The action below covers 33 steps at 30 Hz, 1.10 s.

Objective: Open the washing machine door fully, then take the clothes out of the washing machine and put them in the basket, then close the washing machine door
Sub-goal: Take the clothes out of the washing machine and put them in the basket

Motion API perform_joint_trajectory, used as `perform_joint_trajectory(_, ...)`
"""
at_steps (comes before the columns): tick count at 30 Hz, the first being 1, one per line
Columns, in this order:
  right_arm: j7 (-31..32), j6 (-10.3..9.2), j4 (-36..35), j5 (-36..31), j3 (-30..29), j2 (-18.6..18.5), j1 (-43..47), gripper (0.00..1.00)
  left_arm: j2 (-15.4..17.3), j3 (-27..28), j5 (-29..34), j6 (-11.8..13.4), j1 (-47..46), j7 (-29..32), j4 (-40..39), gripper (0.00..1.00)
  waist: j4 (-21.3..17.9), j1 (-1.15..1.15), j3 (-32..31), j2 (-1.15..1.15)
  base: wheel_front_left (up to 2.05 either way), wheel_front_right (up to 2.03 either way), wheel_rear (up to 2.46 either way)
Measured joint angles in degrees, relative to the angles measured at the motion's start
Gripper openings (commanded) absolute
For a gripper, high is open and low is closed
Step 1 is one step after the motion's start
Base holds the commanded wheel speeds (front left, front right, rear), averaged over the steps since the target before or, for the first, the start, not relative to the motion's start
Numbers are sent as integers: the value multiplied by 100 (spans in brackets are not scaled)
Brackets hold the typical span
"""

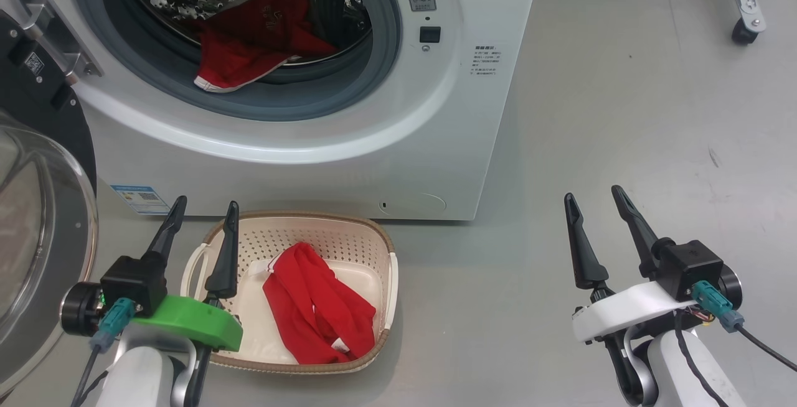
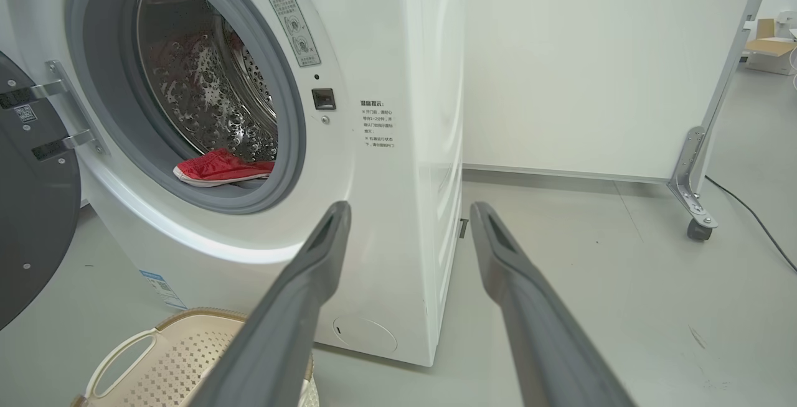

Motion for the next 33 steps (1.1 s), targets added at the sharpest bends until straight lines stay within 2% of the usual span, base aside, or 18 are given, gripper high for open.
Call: perform_joint_trajectory(33,0,4,-34,-4,-9,15,1,100,-38,89,115,-2,145,0,-266,100,-65,0,73,0,0,0,0)
